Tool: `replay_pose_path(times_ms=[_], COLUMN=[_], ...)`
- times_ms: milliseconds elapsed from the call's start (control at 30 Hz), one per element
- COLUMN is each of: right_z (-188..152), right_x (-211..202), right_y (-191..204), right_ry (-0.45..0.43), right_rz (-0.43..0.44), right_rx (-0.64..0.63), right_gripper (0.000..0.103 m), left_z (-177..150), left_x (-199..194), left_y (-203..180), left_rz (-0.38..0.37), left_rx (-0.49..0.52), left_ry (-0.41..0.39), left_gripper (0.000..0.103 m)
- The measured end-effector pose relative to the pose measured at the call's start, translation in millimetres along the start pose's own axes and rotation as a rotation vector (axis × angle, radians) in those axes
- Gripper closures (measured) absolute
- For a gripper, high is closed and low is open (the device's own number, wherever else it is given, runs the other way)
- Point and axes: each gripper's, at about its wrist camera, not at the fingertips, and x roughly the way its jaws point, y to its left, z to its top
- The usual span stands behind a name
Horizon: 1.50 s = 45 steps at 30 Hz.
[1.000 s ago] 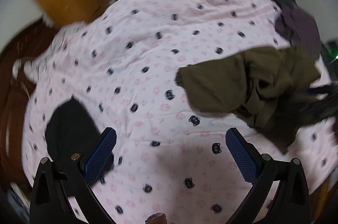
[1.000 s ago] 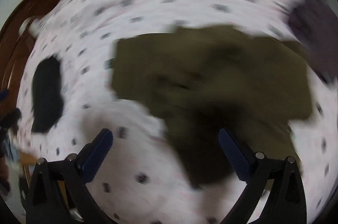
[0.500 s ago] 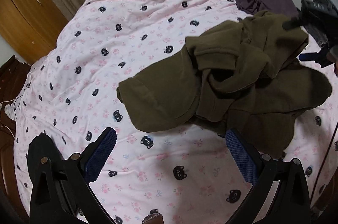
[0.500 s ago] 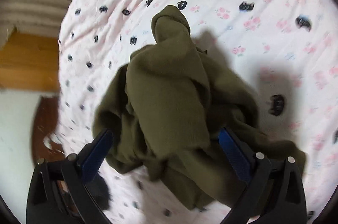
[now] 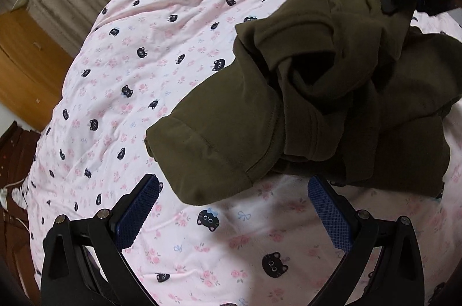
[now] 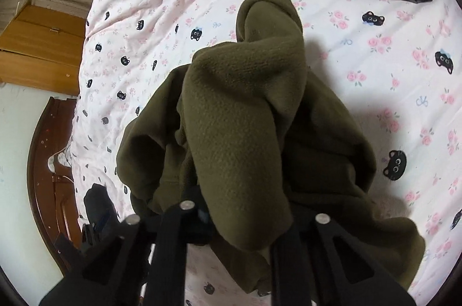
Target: Fold clothes
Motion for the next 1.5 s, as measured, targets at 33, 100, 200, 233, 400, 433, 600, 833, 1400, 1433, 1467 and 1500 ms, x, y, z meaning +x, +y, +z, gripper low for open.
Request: replay_pose_path(times_ms=[33,100,200,233,400,433,600,833,1400,1433,1467,1500], right_z=[1,3,7,8,3,0,-37,-58,-48,-43,-38,-33], right_x=[-2,-7,-14,-16,-16,-18,-3,30,37,31,24,17], right_y=[0,2,10,12,18,13,0,0,-7,-1,5,12], right_ry=[-0.001,0.002,-0.002,-0.001,0.025,0.03,0.096,0.081,-0.081,-0.093,-0.106,-0.118], right_rz=[0.004,0.019,0.023,0.021,-0.061,-0.066,0.076,0.255,0.271,0.268,0.264,0.26], right_rx=[-0.002,-0.018,-0.046,-0.053,-0.057,-0.047,0.108,0.277,0.418,0.388,0.357,0.326], right_gripper=[0.092,0.094,0.096,0.096,0.074,0.062,0.039,0.039,0.093,0.093,0.093,0.093], left_z=[1,3,6,7,7,6,-2,-17,-32,-31,-31,-30], left_x=[-1,-4,-11,-14,-21,-21,-24,-31,-40,-40,-40,-40], left_y=[-1,-2,-2,-2,2,4,10,20,38,38,38,38], left_rz=[-0.003,-0.008,-0.017,-0.019,-0.029,-0.028,-0.032,-0.021,-0.009,-0.01,-0.011,-0.012], left_rx=[-0.001,-0.007,-0.025,-0.032,-0.065,-0.069,-0.093,-0.117,-0.193,-0.194,-0.194,-0.195], left_ry=[-0.005,-0.015,-0.03,-0.035,-0.036,-0.033,-0.013,0.009,0.031,0.03,0.029,0.026], left_gripper=[0.001,0.001,0.001,0.001,0.001,0.001,0.001,0.001,0.001,0.001,0.001,0.001])
